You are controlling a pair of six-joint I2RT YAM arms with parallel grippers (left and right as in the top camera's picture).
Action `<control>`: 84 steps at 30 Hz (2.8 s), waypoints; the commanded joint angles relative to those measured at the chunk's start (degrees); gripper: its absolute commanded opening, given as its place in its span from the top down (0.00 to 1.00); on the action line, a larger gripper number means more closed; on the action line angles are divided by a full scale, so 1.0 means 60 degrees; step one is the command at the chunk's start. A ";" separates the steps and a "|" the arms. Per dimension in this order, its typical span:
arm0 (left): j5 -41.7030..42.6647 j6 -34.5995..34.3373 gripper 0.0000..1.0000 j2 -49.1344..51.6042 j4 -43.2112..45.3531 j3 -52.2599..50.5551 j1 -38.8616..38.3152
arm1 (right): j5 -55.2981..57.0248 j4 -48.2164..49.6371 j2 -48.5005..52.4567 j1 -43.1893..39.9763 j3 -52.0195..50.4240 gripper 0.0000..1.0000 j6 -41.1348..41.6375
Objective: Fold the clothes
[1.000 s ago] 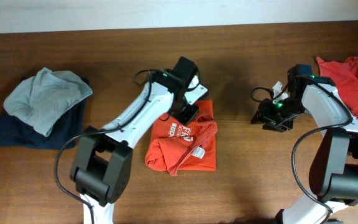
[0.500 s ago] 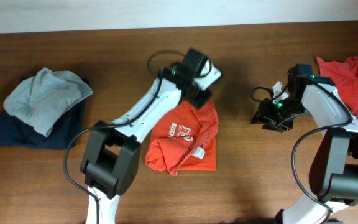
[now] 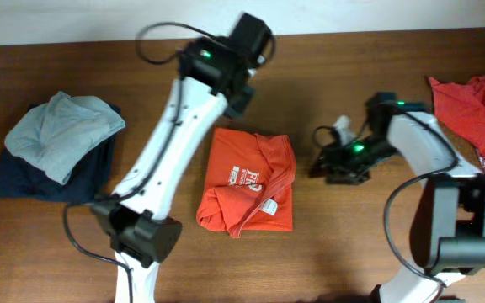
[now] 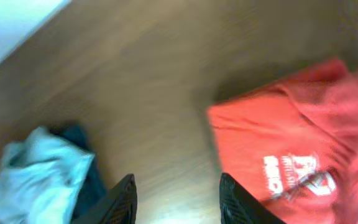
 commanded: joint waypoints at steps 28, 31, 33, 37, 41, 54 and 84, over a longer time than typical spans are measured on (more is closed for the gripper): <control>0.0022 -0.0667 0.48 -0.0091 -0.1610 0.2124 0.2222 | 0.2452 0.2765 -0.0131 0.6940 -0.0838 0.39 0.8531; 0.0025 -0.0667 0.48 -0.0087 -0.1610 0.2124 0.2222 | 0.2677 0.2954 -0.0131 0.6943 -0.0900 0.56 0.8582; 0.0022 -0.0667 0.48 -0.0087 -0.1603 0.2124 0.2218 | 0.2911 0.3140 -0.0131 0.6940 -0.0900 0.63 0.8579; 0.0022 -0.0667 0.47 -0.0087 -0.1574 0.2124 0.2218 | 0.2925 0.3217 -0.0131 0.6940 -0.0900 0.83 0.8415; 0.0022 -0.0667 0.46 -0.0091 -0.1577 0.2124 0.2222 | 0.3399 0.2852 -0.0149 0.6940 -0.0892 0.88 0.7654; 0.0022 -0.0667 0.41 -0.0087 -0.1555 0.2124 0.2218 | 0.4568 0.0703 -0.0153 0.5519 -0.0834 0.94 0.6098; 0.0018 -0.0663 0.35 -0.0087 -0.1366 0.2124 0.2335 | 0.3158 0.3534 0.0073 0.6339 -0.1202 0.95 0.7526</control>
